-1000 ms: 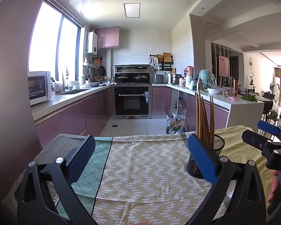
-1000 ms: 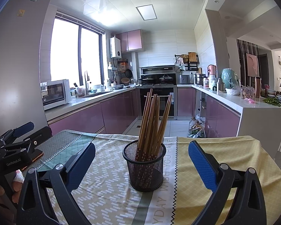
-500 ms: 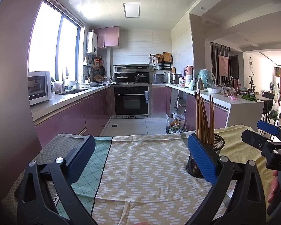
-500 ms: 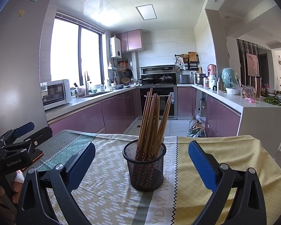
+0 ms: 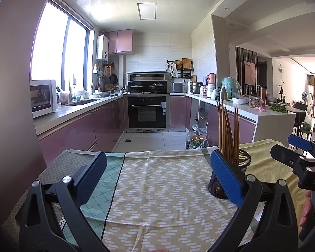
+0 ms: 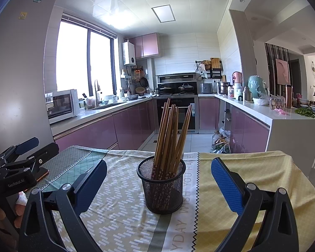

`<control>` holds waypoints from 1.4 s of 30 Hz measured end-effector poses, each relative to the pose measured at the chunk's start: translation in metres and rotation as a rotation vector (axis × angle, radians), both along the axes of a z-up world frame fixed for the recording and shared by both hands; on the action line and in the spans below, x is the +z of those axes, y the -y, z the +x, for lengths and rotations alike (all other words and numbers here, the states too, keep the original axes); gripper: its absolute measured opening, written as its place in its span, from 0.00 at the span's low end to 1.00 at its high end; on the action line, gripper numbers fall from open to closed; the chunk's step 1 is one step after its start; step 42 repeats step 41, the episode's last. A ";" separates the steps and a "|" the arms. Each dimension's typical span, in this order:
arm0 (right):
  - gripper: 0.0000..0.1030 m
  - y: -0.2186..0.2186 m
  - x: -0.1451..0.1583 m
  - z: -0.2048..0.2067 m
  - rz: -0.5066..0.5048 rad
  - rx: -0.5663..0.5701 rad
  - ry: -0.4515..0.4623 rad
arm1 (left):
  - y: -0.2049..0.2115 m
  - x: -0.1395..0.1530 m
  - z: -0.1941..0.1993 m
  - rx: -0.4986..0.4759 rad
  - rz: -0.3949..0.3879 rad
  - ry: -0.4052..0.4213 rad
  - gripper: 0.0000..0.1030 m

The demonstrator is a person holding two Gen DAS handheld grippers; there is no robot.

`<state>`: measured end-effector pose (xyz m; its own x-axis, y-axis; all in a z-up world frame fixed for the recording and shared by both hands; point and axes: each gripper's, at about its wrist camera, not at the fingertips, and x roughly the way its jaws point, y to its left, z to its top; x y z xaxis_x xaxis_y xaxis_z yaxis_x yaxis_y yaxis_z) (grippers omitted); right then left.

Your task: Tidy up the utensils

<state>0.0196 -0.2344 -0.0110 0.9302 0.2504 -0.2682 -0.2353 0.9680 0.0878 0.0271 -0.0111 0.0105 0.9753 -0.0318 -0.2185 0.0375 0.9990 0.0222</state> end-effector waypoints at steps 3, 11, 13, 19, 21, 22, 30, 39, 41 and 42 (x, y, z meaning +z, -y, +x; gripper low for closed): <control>0.93 0.000 0.000 0.000 -0.001 0.000 -0.001 | 0.001 0.000 0.000 0.000 0.001 0.000 0.94; 0.93 0.001 0.000 0.000 0.001 0.000 0.000 | 0.001 0.000 0.000 0.001 0.001 -0.001 0.94; 0.93 0.000 0.000 0.000 0.000 -0.001 0.000 | 0.000 0.000 0.000 0.000 0.000 -0.001 0.94; 0.93 0.001 0.000 -0.001 0.001 -0.001 -0.001 | 0.000 0.001 0.000 0.002 0.001 -0.001 0.94; 0.93 0.001 0.000 -0.001 0.001 0.000 -0.002 | 0.000 0.001 0.000 0.000 0.000 -0.001 0.94; 0.93 0.000 -0.001 -0.001 0.001 -0.001 -0.002 | 0.000 0.001 0.000 0.001 0.001 -0.001 0.94; 0.93 0.000 -0.001 -0.001 0.002 0.000 -0.002 | 0.004 -0.004 -0.001 0.001 0.012 0.008 0.94; 0.94 0.038 -0.031 0.032 -0.038 -0.112 -0.170 | -0.003 -0.026 0.027 0.005 0.023 -0.149 0.94; 0.94 0.058 -0.048 0.053 -0.069 -0.178 -0.273 | -0.010 -0.037 0.040 0.013 0.022 -0.218 0.94; 0.94 0.058 -0.048 0.053 -0.069 -0.178 -0.273 | -0.010 -0.037 0.040 0.013 0.022 -0.218 0.94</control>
